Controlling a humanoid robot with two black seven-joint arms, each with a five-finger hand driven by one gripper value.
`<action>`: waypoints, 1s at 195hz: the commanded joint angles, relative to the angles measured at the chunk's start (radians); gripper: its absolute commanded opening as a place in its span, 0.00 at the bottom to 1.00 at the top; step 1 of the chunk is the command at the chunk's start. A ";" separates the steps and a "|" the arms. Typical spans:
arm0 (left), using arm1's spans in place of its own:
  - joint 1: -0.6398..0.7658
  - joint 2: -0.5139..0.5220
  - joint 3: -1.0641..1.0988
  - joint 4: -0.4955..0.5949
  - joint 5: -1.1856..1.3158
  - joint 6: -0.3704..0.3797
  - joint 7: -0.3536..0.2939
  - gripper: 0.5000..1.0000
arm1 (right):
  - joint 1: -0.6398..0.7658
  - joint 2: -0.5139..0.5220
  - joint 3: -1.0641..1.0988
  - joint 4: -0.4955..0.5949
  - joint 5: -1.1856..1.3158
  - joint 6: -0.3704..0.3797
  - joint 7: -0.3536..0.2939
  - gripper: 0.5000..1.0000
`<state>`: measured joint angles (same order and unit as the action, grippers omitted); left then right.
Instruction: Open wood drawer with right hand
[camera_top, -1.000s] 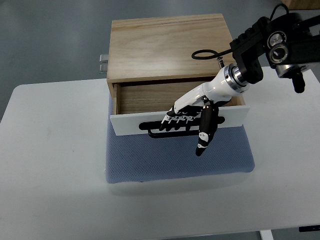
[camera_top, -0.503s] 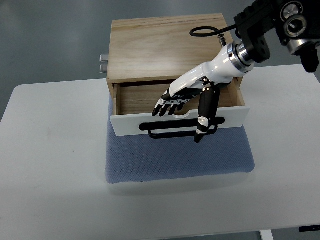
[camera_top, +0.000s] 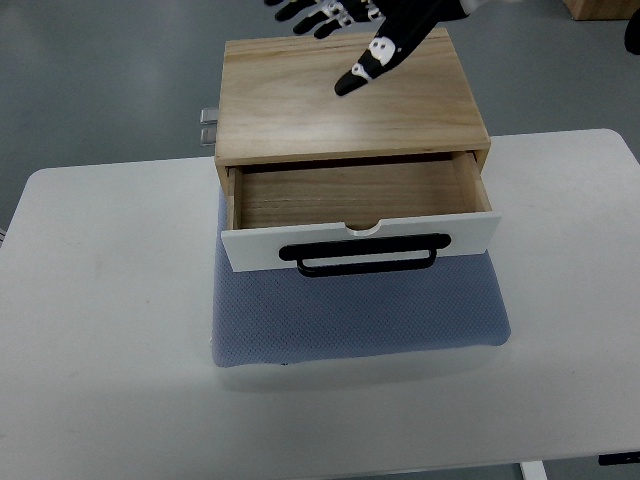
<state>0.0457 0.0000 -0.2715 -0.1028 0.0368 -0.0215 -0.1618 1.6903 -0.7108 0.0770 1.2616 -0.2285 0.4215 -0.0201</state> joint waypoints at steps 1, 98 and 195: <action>0.000 0.000 0.000 0.000 0.000 0.000 0.001 1.00 | -0.107 0.001 0.130 -0.073 0.000 -0.035 0.000 0.89; 0.000 0.000 0.000 0.000 0.000 0.000 -0.001 1.00 | -0.636 0.226 0.836 -0.525 0.000 -0.214 0.052 0.89; 0.000 0.000 0.000 0.000 0.000 0.000 0.001 1.00 | -0.775 0.323 0.951 -0.648 0.071 -0.282 0.088 0.89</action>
<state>0.0459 0.0000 -0.2715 -0.1028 0.0368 -0.0215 -0.1620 0.9328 -0.3970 1.0259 0.6352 -0.1605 0.1558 0.0644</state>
